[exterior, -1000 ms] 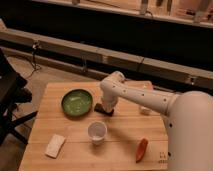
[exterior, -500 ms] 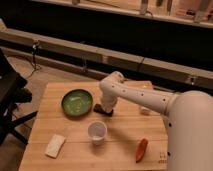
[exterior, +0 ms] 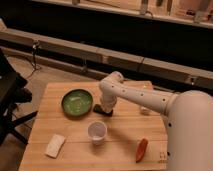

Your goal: Push the eraser across the table

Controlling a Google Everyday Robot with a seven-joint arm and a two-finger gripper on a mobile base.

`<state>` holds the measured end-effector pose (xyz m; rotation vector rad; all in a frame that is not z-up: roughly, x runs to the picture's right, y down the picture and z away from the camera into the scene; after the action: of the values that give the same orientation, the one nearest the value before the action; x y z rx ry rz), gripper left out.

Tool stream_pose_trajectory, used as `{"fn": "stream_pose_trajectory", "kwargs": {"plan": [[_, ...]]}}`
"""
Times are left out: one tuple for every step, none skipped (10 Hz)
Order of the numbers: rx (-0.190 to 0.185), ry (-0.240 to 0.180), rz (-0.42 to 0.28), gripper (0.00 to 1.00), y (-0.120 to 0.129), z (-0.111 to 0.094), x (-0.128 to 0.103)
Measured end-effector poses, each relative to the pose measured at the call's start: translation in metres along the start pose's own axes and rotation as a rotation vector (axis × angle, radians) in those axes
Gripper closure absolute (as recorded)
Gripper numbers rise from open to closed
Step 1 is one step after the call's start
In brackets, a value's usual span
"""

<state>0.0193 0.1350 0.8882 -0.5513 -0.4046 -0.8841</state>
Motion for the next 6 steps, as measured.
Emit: {"fn": "stream_pose_trajectory", "kwargs": {"plan": [[-0.002, -0.002, -0.007, 1.0, -0.0002, 0.0002, -0.001], [-0.004, -0.005, -0.024, 1.0, -0.0013, 0.0003, -0.0037], [-0.006, -0.006, -0.03, 1.0, -0.0014, 0.0003, -0.0045], [-0.007, -0.008, -0.039, 1.0, -0.0022, 0.0004, -0.0062], [-0.009, -0.01, -0.045, 1.0, -0.0023, 0.0005, -0.0071], [-0.009, -0.01, -0.048, 1.0, -0.0024, 0.0006, -0.0075]]}}
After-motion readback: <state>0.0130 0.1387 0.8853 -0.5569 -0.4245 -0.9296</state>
